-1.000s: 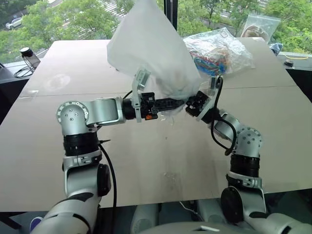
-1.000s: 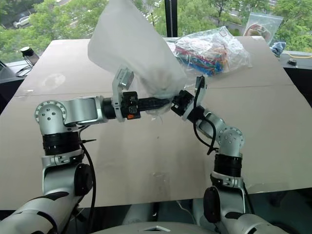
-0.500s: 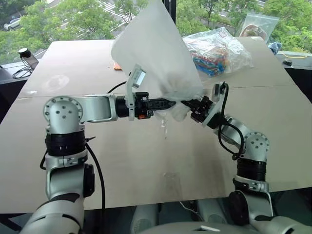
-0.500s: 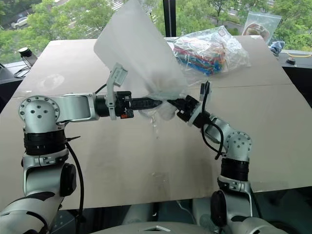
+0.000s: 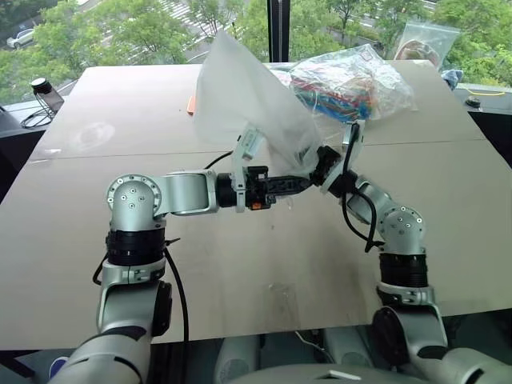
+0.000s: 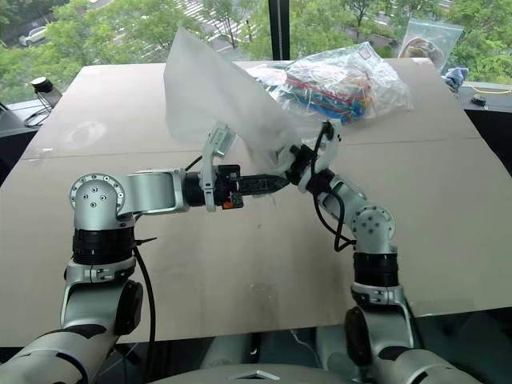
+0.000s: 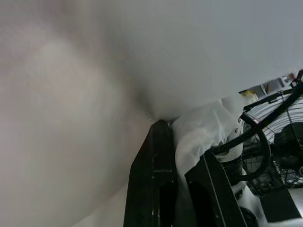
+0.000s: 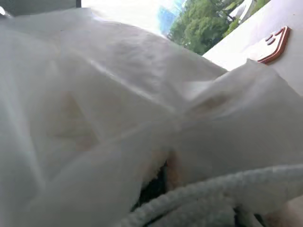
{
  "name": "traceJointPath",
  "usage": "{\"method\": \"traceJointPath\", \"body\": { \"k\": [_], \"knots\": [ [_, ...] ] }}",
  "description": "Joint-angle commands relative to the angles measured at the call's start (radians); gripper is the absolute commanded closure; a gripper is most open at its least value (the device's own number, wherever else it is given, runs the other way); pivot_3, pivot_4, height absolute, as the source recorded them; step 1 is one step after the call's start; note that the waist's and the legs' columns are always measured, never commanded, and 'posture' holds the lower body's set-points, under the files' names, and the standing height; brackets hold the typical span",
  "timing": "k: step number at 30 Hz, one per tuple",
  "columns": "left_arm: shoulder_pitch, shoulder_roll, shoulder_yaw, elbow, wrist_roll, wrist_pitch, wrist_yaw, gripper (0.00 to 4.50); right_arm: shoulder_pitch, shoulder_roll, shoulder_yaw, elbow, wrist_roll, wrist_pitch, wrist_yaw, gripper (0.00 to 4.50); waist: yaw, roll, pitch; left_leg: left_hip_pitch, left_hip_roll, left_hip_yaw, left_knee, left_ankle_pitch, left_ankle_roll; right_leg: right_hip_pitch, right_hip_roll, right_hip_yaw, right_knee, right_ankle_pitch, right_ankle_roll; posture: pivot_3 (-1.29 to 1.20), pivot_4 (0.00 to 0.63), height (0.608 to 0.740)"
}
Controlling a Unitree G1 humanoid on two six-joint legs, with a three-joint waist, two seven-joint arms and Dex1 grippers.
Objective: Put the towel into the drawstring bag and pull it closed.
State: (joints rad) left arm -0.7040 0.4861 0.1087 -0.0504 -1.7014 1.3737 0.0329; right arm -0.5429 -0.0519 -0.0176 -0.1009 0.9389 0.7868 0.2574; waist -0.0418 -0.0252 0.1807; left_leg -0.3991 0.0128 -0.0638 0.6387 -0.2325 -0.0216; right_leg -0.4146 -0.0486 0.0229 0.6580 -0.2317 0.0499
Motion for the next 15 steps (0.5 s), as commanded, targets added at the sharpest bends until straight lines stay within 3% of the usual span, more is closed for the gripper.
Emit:
{"method": "traceJointPath", "body": {
  "k": [1,2,6,9,10,15],
  "knots": [
    [-0.006,0.038,0.006,0.013,-0.059,-0.037,0.013,4.5,0.036,-0.092,0.151,-0.105,-0.177,-0.066,0.099,4.48,0.0,0.0,0.0,0.0,0.0,0.0,0.0,0.0,0.0,0.0,0.0,0.0,0.0,0.0,0.0,0.0,0.15,0.74],
    [0.0,0.046,0.001,0.018,-0.054,-0.042,0.018,4.5,0.043,-0.134,0.191,-0.12,-0.228,-0.072,0.114,4.48,0.001,0.0,0.0,0.0,0.0,0.0,0.0,0.0,0.0,0.0,0.0,0.0,0.0,0.0,0.0,0.0,0.15,0.74],
    [0.025,0.041,-0.015,0.026,0.006,-0.061,0.016,4.5,0.057,-0.162,0.2,-0.14,-0.275,-0.068,0.112,2.7,0.001,0.0,0.0,0.0,0.0,0.0,0.0,0.0,0.0,0.0,0.0,0.0,0.0,0.0,0.0,0.0,0.15,0.74],
    [0.049,0.033,-0.023,0.027,0.062,-0.071,-0.008,4.5,0.056,-0.187,0.222,-0.156,-0.339,-0.053,0.106,1.09,0.002,0.0,0.0,0.0,0.0,0.0,0.0,0.0,0.0,0.0,0.0,0.0,0.001,0.0,0.0,0.0,0.15,0.74],
    [0.052,0.037,-0.022,0.029,0.076,-0.072,-0.019,4.5,0.06,-0.203,0.227,-0.174,-0.35,-0.044,0.114,0.79,0.003,0.0,0.0,0.0,0.0,0.0,0.0,0.0,0.0,0.0,0.0,0.0,0.001,0.0,0.0,0.0,0.15,0.74],
    [0.037,0.098,-0.018,0.053,0.209,-0.073,-0.129,4.5,0.102,-0.337,0.204,-0.335,-0.298,0.068,0.202,0.79,0.004,0.0,0.0,0.0,-0.001,-0.001,0.0,0.0,0.0,0.0,0.0,0.0,0.0,0.0,0.0,0.0,0.15,0.74]
  ]
}}
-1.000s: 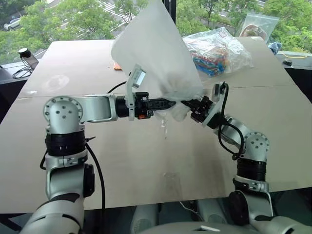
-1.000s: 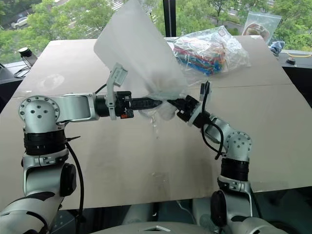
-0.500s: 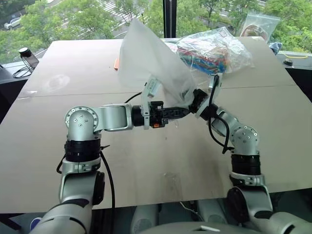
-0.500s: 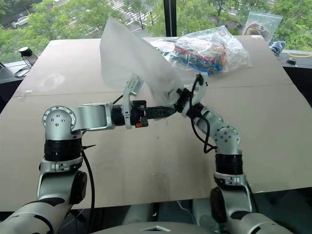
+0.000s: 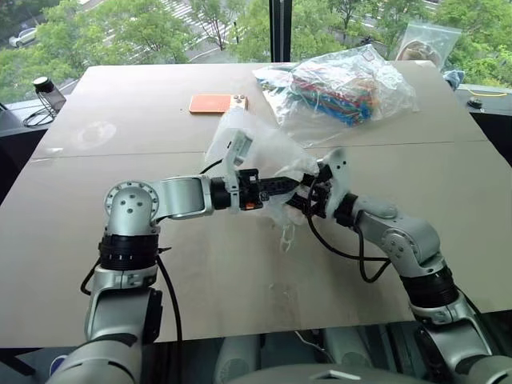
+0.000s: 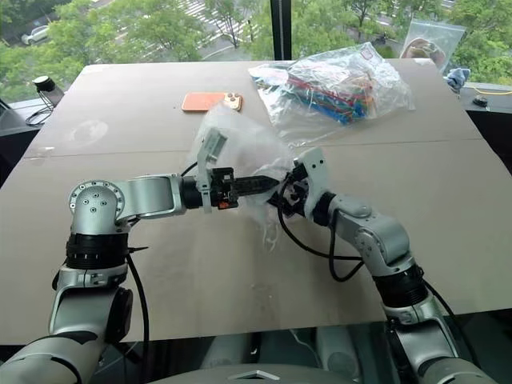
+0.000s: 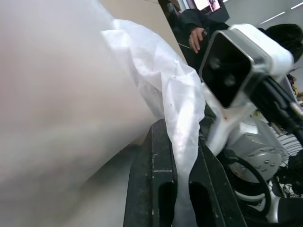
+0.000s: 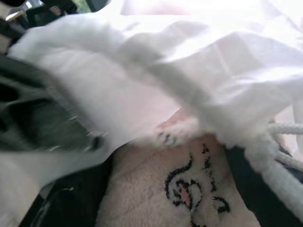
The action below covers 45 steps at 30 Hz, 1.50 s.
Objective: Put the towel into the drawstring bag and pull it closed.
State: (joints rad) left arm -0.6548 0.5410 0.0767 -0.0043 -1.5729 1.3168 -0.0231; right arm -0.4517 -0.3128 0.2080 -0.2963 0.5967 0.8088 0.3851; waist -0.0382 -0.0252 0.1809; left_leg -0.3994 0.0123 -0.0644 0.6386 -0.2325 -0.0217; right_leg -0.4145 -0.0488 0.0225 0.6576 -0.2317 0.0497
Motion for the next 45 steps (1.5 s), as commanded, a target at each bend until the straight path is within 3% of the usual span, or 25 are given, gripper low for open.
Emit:
{"method": "traceJointPath", "body": {
  "k": [1,6,9,12,18,21,28,37,45],
  "knots": [
    [-0.019,0.061,0.008,0.01,0.119,-0.018,-0.106,4.5,0.021,-0.122,-0.025,-0.181,0.048,0.055,0.103,0.79,0.0,0.0,0.0,0.0,0.0,0.0,0.0,0.0,0.0,0.0,0.0,0.0,0.0,0.0,0.0,0.0,0.15,0.74],
    [-0.053,0.129,-0.051,-0.009,0.302,-0.051,-0.277,4.5,0.061,-0.27,-0.108,-0.336,0.199,0.077,0.275,0.79,-0.001,0.0,0.0,0.0,0.0,0.0,-0.001,0.0,0.0,0.0,0.0,-0.001,-0.001,0.0,0.0,0.0,0.15,0.74],
    [-0.071,0.155,-0.076,-0.021,0.393,-0.075,-0.379,4.5,0.062,-0.263,-0.126,-0.332,0.133,0.069,0.183,0.06,-0.001,0.0,0.0,0.0,0.0,0.0,-0.001,0.0,0.0,0.0,0.0,0.0,-0.001,0.0,0.0,0.0,0.15,0.74],
    [-0.088,0.175,-0.08,-0.025,0.45,-0.079,-0.447,4.5,0.069,-0.267,-0.111,-0.293,0.018,0.068,0.084,0.06,-0.002,0.0,0.0,0.0,0.0,0.001,-0.001,0.0,0.0,0.0,0.0,0.0,-0.001,0.0,0.0,0.0,0.15,0.74],
    [-0.109,0.17,-0.072,-0.037,0.52,-0.066,-0.508,4.5,0.04,-0.136,-0.099,-0.177,-0.069,0.097,-0.055,0.06,-0.001,0.0,0.0,0.0,0.0,0.001,-0.001,0.0,0.0,0.0,0.0,0.0,-0.001,0.0,0.0,0.0,0.15,0.74],
    [-0.11,0.157,-0.065,-0.049,0.541,-0.059,-0.517,4.5,0.024,-0.099,-0.094,-0.166,-0.098,0.103,-0.08,0.06,-0.003,0.0,0.001,0.0,0.0,0.001,-0.001,0.0,0.0,-0.001,0.0,0.001,-0.001,0.0,0.0,0.0,0.15,0.74],
    [-0.094,0.154,-0.041,-0.065,0.564,-0.041,-0.535,4.5,0.021,-0.149,-0.082,-0.115,-0.193,0.068,-0.063,0.06,0.0,0.0,0.0,0.0,0.0,0.001,-0.001,0.0,0.0,0.0,0.0,0.0,-0.001,0.0,0.0,0.0,0.15,0.74],
    [-0.09,0.143,-0.016,-0.07,0.581,-0.024,-0.535,4.5,0.009,-0.106,-0.221,-0.123,-0.018,0.098,0.044,0.06,-0.002,0.0,0.0,0.0,0.0,0.001,-0.001,0.0,0.0,0.0,0.0,0.0,-0.001,0.0,0.0,0.0,0.15,0.74],
    [-0.084,0.13,0.004,-0.083,0.591,-0.005,-0.532,4.5,-0.027,-0.131,-0.105,-0.009,-0.193,0.012,0.032,0.06,-0.005,0.0,0.001,0.0,0.0,0.001,-0.001,0.0,0.0,0.0,0.0,0.001,0.0,0.0,0.0,0.0,0.15,0.74]
  ]
}}
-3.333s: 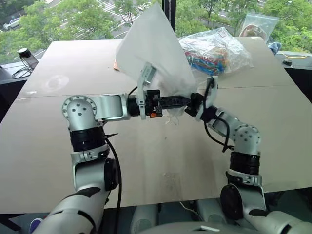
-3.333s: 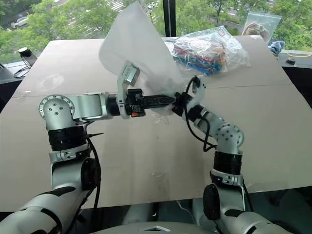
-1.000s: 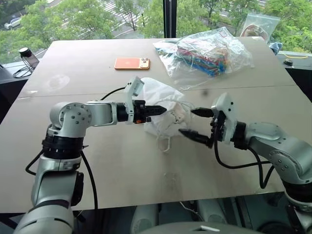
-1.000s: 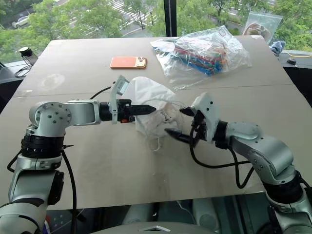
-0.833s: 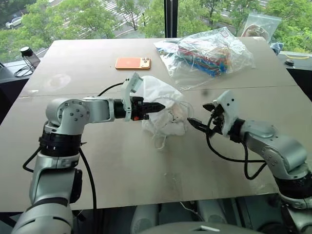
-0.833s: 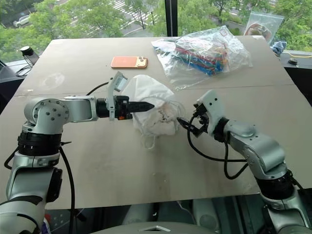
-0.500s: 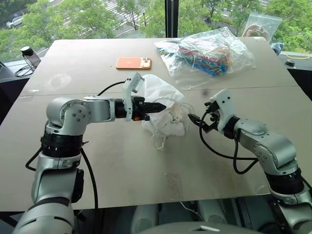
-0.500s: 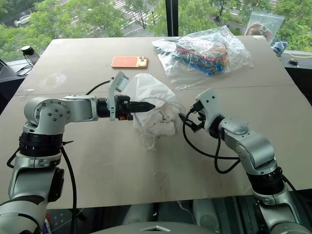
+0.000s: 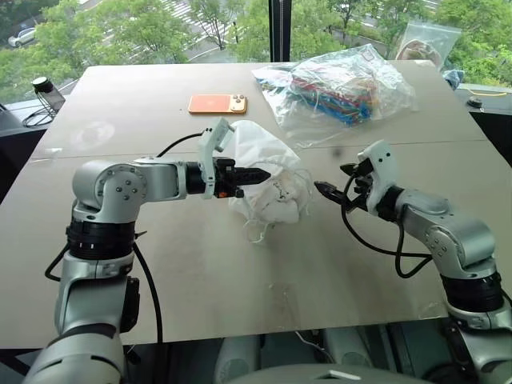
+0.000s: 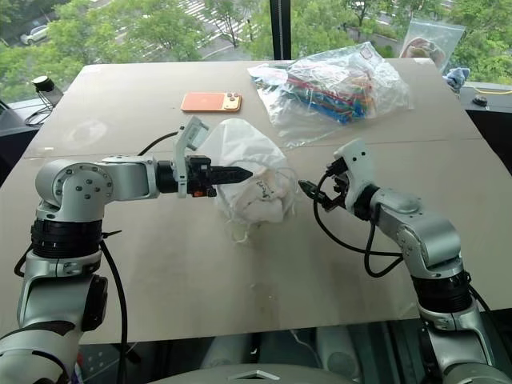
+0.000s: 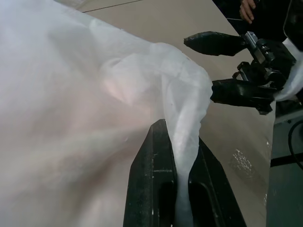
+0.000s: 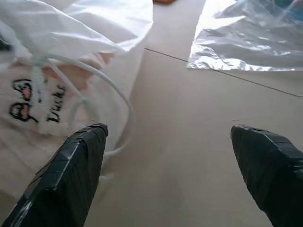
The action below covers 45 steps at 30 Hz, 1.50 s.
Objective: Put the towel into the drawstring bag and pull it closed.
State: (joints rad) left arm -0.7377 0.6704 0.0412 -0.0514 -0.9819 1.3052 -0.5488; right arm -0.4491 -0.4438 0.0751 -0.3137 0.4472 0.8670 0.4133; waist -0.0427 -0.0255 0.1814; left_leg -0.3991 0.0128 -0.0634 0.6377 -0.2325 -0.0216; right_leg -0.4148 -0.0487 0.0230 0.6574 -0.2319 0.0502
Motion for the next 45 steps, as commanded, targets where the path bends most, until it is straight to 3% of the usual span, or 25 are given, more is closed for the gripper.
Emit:
{"method": "traceJointPath", "body": {
  "k": [1,13,19,22,29,37,43,45],
  "knots": [
    [-0.001,-0.001,0.039,-0.037,0.001,0.008,-0.007,4.5,-0.033,0.01,0.037,0.024,-0.05,-0.054,0.009,0.06,0.0,0.0,0.0,0.0,0.0,0.0,0.0,0.0,0.0,0.0,0.0,0.0,0.0,0.0,0.0,0.0,0.15,0.74],
    [0.006,-0.015,0.055,-0.059,0.009,0.034,-0.002,4.5,-0.09,0.109,0.146,0.182,-0.184,-0.137,0.014,0.06,0.001,0.0,0.0,0.0,0.0,0.0,0.0,0.0,0.0,0.0,0.0,0.0,0.0,0.0,0.0,0.0,0.15,0.74],
    [0.016,-0.025,0.065,-0.072,0.015,0.04,0.005,4.5,-0.087,0.151,0.218,0.23,-0.353,-0.161,-0.108,0.06,0.001,0.0,0.0,0.0,0.0,0.0,0.0,0.0,0.0,0.0,0.0,0.0,0.001,0.0,0.0,0.0,0.15,0.74],
    [0.022,-0.029,0.068,-0.079,0.018,0.039,0.008,4.5,-0.077,0.186,0.203,0.215,-0.403,-0.16,-0.18,0.98,0.001,0.0,0.0,0.0,0.0,0.0,0.0,0.0,0.0,0.0,0.0,0.0,0.001,0.0,0.0,0.0,0.15,0.74],
    [0.032,-0.042,0.068,-0.09,0.026,0.032,0.012,4.5,-0.03,0.285,0.136,0.156,-0.441,-0.151,-0.298,4.43,0.001,0.0,0.0,0.0,0.0,0.0,0.0,0.0,0.0,0.0,0.0,0.0,0.001,0.0,0.0,0.0,0.15,0.74],
    [0.026,-0.073,0.063,-0.087,0.076,-0.06,-0.007,4.5,0.005,0.307,0.05,0.062,-0.482,-0.16,-0.386,4.43,0.002,0.0,0.0,0.0,0.0,0.0,0.0,0.0,0.0,0.0,0.0,0.0,0.001,0.0,0.0,0.0,0.15,0.74],
    [0.024,-0.066,0.098,-0.057,0.089,-0.197,-0.131,4.5,0.01,0.405,-0.07,-0.07,-0.382,-0.169,-0.405,4.43,0.0,0.0,0.0,0.0,0.0,0.0,0.0,0.0,0.0,0.0,0.0,0.0,0.001,0.0,0.0,0.0,0.15,0.74],
    [0.032,-0.049,0.118,-0.07,0.061,-0.194,-0.178,3.93,0.023,0.411,-0.069,-0.12,-0.366,-0.134,-0.389,4.5,0.0,0.0,0.0,0.0,0.0,0.0,0.0,0.0,0.0,0.0,0.0,0.0,0.001,0.0,0.0,0.0,0.15,0.74]
  ]
}}
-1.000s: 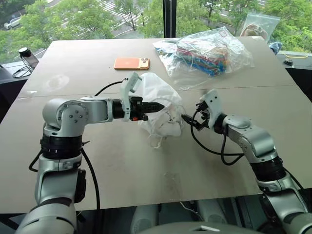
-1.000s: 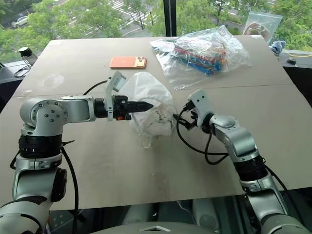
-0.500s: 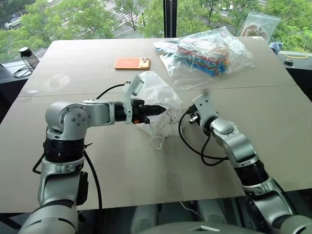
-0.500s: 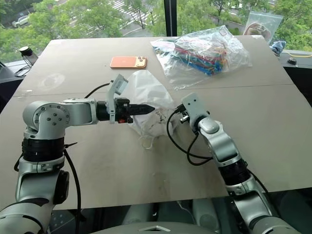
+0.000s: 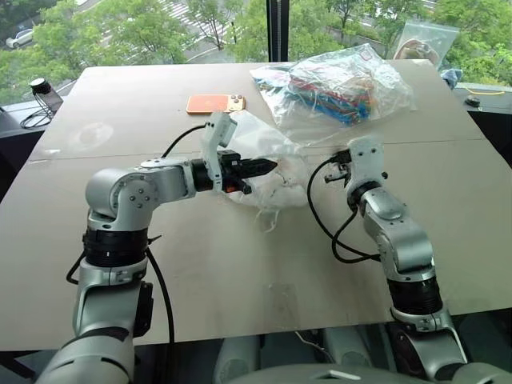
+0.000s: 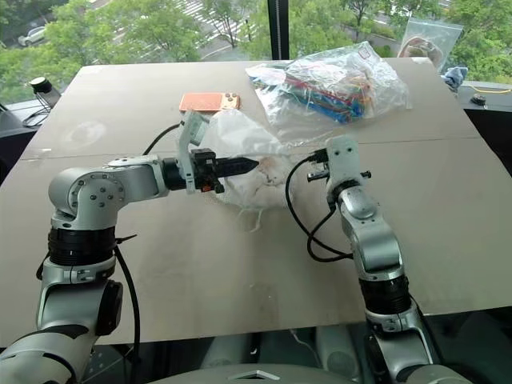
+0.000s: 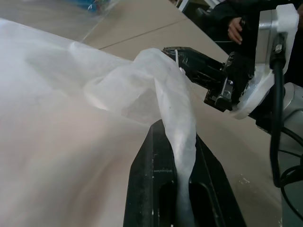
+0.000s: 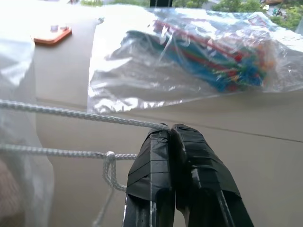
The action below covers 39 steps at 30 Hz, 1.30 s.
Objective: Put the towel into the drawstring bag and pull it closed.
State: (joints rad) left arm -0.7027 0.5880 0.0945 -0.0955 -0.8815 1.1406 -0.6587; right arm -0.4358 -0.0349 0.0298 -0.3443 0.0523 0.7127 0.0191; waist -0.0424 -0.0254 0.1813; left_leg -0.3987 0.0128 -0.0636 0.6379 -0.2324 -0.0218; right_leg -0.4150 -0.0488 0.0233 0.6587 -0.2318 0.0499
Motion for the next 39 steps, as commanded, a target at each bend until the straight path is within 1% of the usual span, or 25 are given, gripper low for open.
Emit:
{"method": "traceJointPath", "body": {
  "k": [1,2,4,6,8,10,11,13,15,17,19,22,23,25,28,29,30,31,32,33,35,37,39],
  "knots": [
    [0.016,0.047,0.08,-0.033,-0.043,-0.028,-0.077,3.63,0.015,0.003,-0.017,-0.11,0.031,0.034,0.009,4.5,0.0,0.0,0.0,0.0,0.0,0.0,0.0,0.0,0.0,0.0,0.0,0.0,0.0,0.0,0.0,0.0,0.15,0.74],
    [0.052,0.065,0.103,-0.051,-0.053,-0.026,-0.089,3.21,0.021,0.003,-0.01,-0.125,0.034,0.045,0.012,4.5,-0.003,0.0,0.0,0.0,0.0,0.0,0.0,0.0,0.0,0.0,0.0,0.0,0.0,0.0,0.0,0.0,0.15,0.74],
    [0.155,0.134,0.117,-0.122,-0.068,-0.02,-0.154,2.24,0.027,0.002,-0.001,-0.137,0.038,0.056,0.015,4.5,-0.011,0.001,0.0,0.001,0.0,0.002,-0.001,0.0,0.0,0.0,0.0,0.002,0.0,0.0,0.0,0.0,0.15,0.74],
    [0.298,0.214,0.13,-0.198,-0.074,-0.015,-0.217,1.34,0.032,0.002,0.002,-0.139,0.039,0.06,0.016,4.5,-0.018,0.001,0.0,0.001,0.001,0.002,-0.002,0.0,0.0,-0.001,0.0,0.002,0.0,0.0,0.0,0.0,0.15,0.74],
    [0.412,0.264,0.152,-0.233,-0.077,-0.024,-0.255,1.34,0.035,0.004,0.002,-0.138,0.04,0.062,0.016,4.5,-0.018,0.001,0.0,0.001,0.001,0.003,-0.002,0.0,0.0,-0.002,0.0,0.003,0.0,0.0,0.0,0.0,0.15,0.74],
    [0.507,0.295,0.127,-0.27,-0.012,-0.098,-0.28,1.34,0.034,0.004,-0.002,-0.133,0.041,0.062,0.016,4.5,-0.012,0.001,0.0,0.001,0.001,0.002,-0.002,0.0,0.0,-0.002,0.0,0.002,0.0,0.0,-0.001,0.0,0.15,0.74],
    [0.542,0.295,0.101,-0.29,0.026,-0.14,-0.278,1.34,0.033,0.004,-0.005,-0.131,0.043,0.062,0.017,4.5,-0.005,0.001,0.0,0.001,0.001,0.002,-0.002,0.0,0.0,-0.001,0.0,0.001,0.0,0.0,-0.001,0.0,0.15,0.74],
    [0.567,0.263,0.053,-0.314,0.072,-0.191,-0.249,1.34,0.03,0.002,-0.009,-0.128,0.046,0.063,0.019,4.5,0.007,0.002,0.0,0.001,0.001,0.002,-0.002,0.0,0.0,-0.001,0.0,0.001,0.0,-0.001,-0.001,0.0,0.15,0.74],
    [0.558,0.217,-0.014,-0.317,0.137,-0.248,-0.212,1.34,0.026,-0.004,-0.013,-0.126,0.049,0.066,0.025,4.5,0.014,0.001,0.0,0.001,0.0,0.001,-0.002,0.0,0.0,0.0,-0.001,0.001,0.0,-0.002,-0.003,0.0,0.15,0.74],
    [0.529,0.165,-0.076,-0.286,0.208,-0.283,-0.157,1.34,0.023,-0.013,-0.016,-0.126,0.05,0.07,0.031,4.5,0.014,0.001,0.0,0.001,0.0,0.001,-0.001,0.0,0.0,0.0,-0.001,0.001,-0.001,-0.001,-0.002,0.0,0.15,0.74],
    [0.513,0.131,-0.139,-0.255,0.277,-0.332,-0.138,1.34,0.023,-0.023,-0.018,-0.131,0.051,0.075,0.034,4.5,0.014,0.001,0.0,0.001,0.0,0.001,-0.001,0.0,0.0,0.0,-0.001,0.001,0.0,0.0,0.0,0.0,0.15,0.74],
    [0.481,0.062,-0.184,-0.178,0.358,-0.391,-0.086,1.34,0.022,-0.03,-0.022,-0.137,0.048,0.08,0.029,4.5,0.006,0.001,0.0,0.001,0.0,0.001,-0.001,0.0,0.0,0.0,0.0,0.001,0.0,0.0,-0.001,0.0,0.15,0.74],
    [0.473,0.041,-0.188,-0.158,0.376,-0.412,-0.075,1.57,0.022,-0.03,-0.024,-0.141,0.049,0.081,0.026,4.5,0.006,0.002,0.0,0.002,0.0,0.001,-0.001,0.0,0.0,0.0,0.0,0.001,0.0,0.0,-0.001,0.0,0.15,0.74],
    [0.465,0.022,-0.197,-0.144,0.391,-0.434,-0.081,2.2,0.02,-0.031,-0.028,-0.148,0.045,0.081,0.016,4.5,0.003,0.002,0.0,0.002,0.0,0.001,-0.001,0.0,0.0,0.0,0.0,0.001,0.001,0.0,0.0,0.0,0.15,0.74],
    [0.474,0.008,-0.179,-0.145,0.421,-0.467,-0.06,3.52,0.014,-0.027,-0.041,-0.159,0.041,0.071,-0.003,4.5,0.001,0.002,0.0,0.002,0.0,0.002,-0.001,0.0,0.0,0.0,0.0,0.001,0.001,0.0,0.0,0.0,0.15,0.74],
    [0.476,-0.004,-0.148,-0.146,0.434,-0.492,-0.028,4.03,0.009,-0.025,-0.051,-0.164,0.039,0.062,-0.014,4.5,0.001,0.002,0.0,0.002,0.0,0.002,-0.001,0.0,0.0,0.0,0.0,0.001,0.001,0.0,0.0,0.0,0.15,0.74],
    [0.459,-0.021,-0.076,-0.144,0.464,-0.55,0.048,4.47,-0.009,-0.025,-0.074,-0.171,0.035,0.039,-0.03,4.5,0.002,0.002,0.0,0.002,0.0,0.002,-0.001,0.0,0.0,0.0,0.0,0.001,0.0,0.0,0.0,0.0,0.15,0.74],
    [0.448,-0.034,-0.028,-0.144,0.486,-0.592,0.101,4.47,-0.02,-0.027,-0.09,-0.177,0.033,0.024,-0.04,4.5,0.002,0.002,0.0,0.001,0.0,0.002,-0.001,0.0,0.0,0.0,0.0,0.001,0.0,0.0,0.0,0.0,0.15,0.74],
    [0.404,-0.042,0.044,-0.158,0.495,-0.609,0.173,4.47,-0.053,-0.037,-0.112,-0.185,0.032,-0.004,-0.045,4.5,0.003,0.002,0.001,0.001,0.0,0.001,-0.001,0.0,0.0,0.0,0.0,0.001,0.0,0.0,0.0,0.0,0.15,0.74],
    [0.374,-0.046,0.088,-0.168,0.498,-0.614,0.218,4.47,-0.076,-0.044,-0.125,-0.189,0.032,-0.022,-0.046,4.5,0.003,0.001,0.002,0.001,0.0,0.001,0.0,0.0,0.0,-0.001,0.0,0.001,0.001,0.0,0.0,0.0,0.15,0.74],
    [0.247,-0.016,0.156,-0.164,0.515,-0.635,0.272,4.47,-0.194,-0.076,-0.17,-0.183,0.05,-0.07,-0.039,4.5,0.005,0.001,0.003,-0.001,0.001,-0.001,0.002,0.0,0.0,-0.002,0.0,-0.001,0.002,0.0,0.0,0.0,0.15,0.74],
    [0.118,0.025,0.187,-0.108,0.542,-0.665,0.294,4.47,-0.314,-0.113,-0.203,-0.165,0.069,-0.101,-0.024,4.5,0.005,0.002,0.004,-0.002,0.0,-0.002,0.003,0.0,0.0,-0.002,0.001,-0.001,0.003,0.0,0.0,0.0,0.15,0.74],
    [-0.031,0.073,0.204,0.011,0.576,-0.723,0.303,4.47,-0.459,-0.164,-0.222,-0.133,0.098,-0.11,0.011,4.5,0.004,0.002,0.004,0.0,0.0,-0.001,0.004,0.0,0.0,0.001,0.001,-0.002,0.002,0.0,0.0,0.0,0.15,0.74]
  ]
}}
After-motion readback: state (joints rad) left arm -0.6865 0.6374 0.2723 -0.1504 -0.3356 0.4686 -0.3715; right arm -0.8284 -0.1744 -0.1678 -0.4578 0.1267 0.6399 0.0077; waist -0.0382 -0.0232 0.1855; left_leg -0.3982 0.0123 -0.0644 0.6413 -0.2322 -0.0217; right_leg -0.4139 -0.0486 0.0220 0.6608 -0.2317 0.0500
